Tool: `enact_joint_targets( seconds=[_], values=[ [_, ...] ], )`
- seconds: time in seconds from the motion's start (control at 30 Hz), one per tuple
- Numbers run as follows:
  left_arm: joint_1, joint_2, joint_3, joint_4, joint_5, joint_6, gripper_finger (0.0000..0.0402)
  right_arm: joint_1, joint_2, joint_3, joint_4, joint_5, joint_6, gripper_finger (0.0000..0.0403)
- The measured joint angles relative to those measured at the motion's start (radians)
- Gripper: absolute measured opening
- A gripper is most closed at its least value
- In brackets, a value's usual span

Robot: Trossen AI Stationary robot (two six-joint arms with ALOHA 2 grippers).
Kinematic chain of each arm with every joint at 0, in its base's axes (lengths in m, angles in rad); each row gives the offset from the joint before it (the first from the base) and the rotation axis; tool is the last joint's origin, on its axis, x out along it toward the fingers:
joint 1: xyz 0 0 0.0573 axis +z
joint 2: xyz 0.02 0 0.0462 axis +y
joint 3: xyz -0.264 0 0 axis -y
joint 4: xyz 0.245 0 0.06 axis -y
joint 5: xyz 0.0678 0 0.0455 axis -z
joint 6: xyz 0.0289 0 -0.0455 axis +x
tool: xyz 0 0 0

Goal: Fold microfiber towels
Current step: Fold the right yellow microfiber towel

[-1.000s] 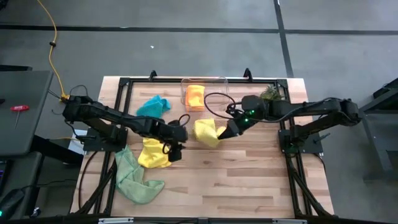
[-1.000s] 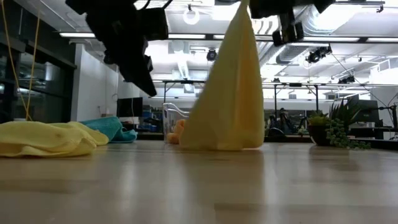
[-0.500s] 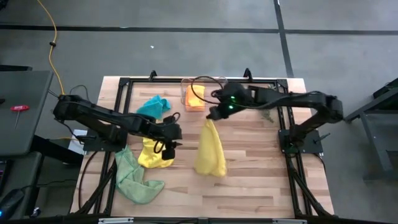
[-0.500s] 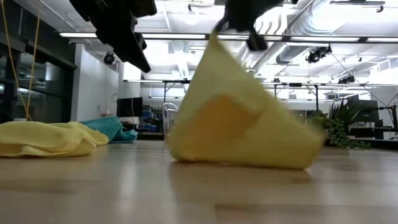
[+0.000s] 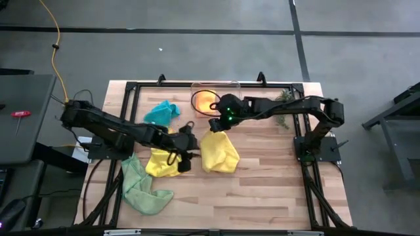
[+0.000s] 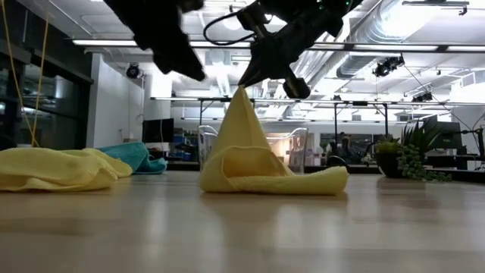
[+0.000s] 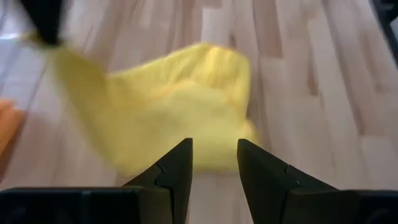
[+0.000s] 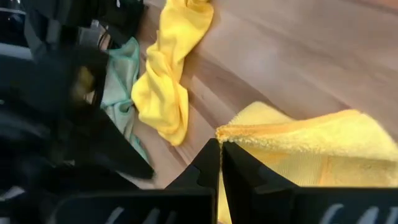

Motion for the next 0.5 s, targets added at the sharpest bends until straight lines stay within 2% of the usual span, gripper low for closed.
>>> enact_joint_targets(
  seconds=[0.27, 0.5],
  values=[
    [-0.023, 0.221, -0.002, 0.255, -0.017, -0.024, 0.0117, -0.042, -0.046, 0.000, 0.006, 0.015, -0.005, 0.0000],
    [-0.029, 0.328, 0.000, 0.457, -0.042, -0.063, 0.0128, -0.065, -0.062, 0.001, 0.009, 0.019, 0.001, 0.0000]
  ],
)
